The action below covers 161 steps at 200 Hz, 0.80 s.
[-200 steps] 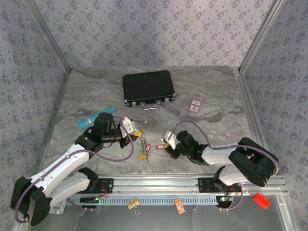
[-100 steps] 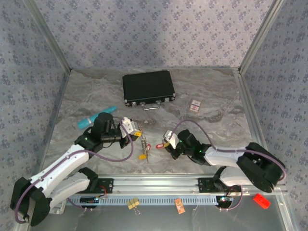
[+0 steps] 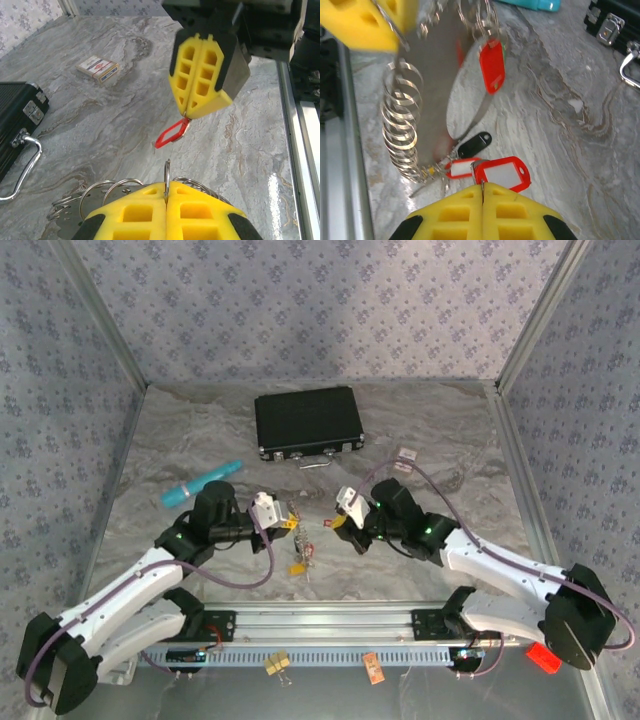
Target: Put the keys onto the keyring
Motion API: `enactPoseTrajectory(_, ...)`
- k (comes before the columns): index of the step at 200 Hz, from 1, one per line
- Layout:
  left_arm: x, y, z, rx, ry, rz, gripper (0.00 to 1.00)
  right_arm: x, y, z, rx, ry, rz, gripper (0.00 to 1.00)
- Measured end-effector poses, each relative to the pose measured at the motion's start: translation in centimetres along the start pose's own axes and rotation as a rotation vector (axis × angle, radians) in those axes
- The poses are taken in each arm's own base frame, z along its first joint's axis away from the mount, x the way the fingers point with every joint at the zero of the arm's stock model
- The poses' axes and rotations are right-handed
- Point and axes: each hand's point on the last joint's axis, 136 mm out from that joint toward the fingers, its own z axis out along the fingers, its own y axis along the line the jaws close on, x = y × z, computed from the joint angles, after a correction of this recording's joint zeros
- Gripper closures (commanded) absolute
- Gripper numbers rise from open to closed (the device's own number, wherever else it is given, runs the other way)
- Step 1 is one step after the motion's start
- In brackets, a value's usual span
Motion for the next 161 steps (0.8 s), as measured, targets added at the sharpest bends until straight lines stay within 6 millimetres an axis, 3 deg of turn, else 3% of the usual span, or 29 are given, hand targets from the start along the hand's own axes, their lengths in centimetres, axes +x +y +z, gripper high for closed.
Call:
enactPoseTrajectory(34,-0.1,-0.9,0.5,0.009,0.012,0.064,1.00,-3.0,1.3,-0.7,-0.086,0.003,-0.027,1.00)
enactPoseTrajectory(64,0.0,-1.3,0.8,0.002,0.031,0.122,1.00,-4.4,2.4,-0.5,-0.178,0.034,-0.024,1.00)
enactPoseTrajectory(161,0.8,-1.2,1.0,-0.026,0.077,0.176,1.00,-4.3,4.3,0.6,-0.309,0.145,-0.010,1.00)
